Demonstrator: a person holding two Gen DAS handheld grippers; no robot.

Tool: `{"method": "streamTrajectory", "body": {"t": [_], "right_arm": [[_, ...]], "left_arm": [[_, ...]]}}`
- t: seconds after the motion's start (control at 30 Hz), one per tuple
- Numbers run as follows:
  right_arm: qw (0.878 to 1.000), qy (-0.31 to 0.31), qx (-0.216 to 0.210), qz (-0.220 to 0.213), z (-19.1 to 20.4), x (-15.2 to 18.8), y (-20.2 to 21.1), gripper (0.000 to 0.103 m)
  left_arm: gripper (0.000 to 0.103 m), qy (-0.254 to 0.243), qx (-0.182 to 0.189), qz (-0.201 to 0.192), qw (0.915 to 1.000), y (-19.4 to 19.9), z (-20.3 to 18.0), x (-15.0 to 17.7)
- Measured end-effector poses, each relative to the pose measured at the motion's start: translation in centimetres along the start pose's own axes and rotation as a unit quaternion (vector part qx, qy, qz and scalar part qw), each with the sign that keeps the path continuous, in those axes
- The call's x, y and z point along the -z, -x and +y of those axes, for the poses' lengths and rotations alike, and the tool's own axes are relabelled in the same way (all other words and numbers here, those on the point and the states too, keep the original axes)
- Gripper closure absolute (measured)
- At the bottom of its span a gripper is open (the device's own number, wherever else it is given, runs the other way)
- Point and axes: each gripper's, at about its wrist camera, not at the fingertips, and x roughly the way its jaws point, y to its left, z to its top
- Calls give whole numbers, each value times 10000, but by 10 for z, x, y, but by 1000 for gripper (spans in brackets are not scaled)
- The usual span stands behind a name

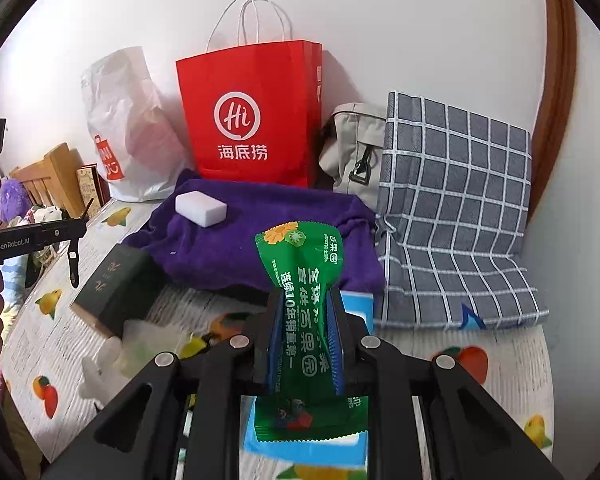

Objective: Organize soft objects
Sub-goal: 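Lower the strap onto the purple towel while the right tool releases the green packet there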

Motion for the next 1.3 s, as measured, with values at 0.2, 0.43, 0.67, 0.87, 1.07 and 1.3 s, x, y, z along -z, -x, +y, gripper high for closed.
{"method": "streamTrajectory", "body": {"t": [0.2, 0.43, 0.67, 0.87, 1.07, 1.3], "right_arm": [[10000, 11, 25, 10, -6, -22, -25, 83], [10000, 48, -8, 34, -10, -45, -53, 83], [9997, 160, -69, 183, -12, -63, -84, 83], [9990, 88, -162, 402, -17, -67, -114, 83], [9969, -62, -317, 712, -21, -62, -145, 82], [9943, -190, -414, 969, -25, -59, -172, 82]], "left_arm": [[83, 58, 77, 19, 10000, -21, 2, -21], [83, 62, 115, 92, 9999, -51, 0, -45], [83, 95, -74, 254, 9996, -80, 7, -64], [83, 244, 6, 357, 9991, -98, 16, -69], [83, 256, 15, 597, 9979, -120, 21, -70], [83, 248, -69, 804, 9964, -137, 26, -68]]}}
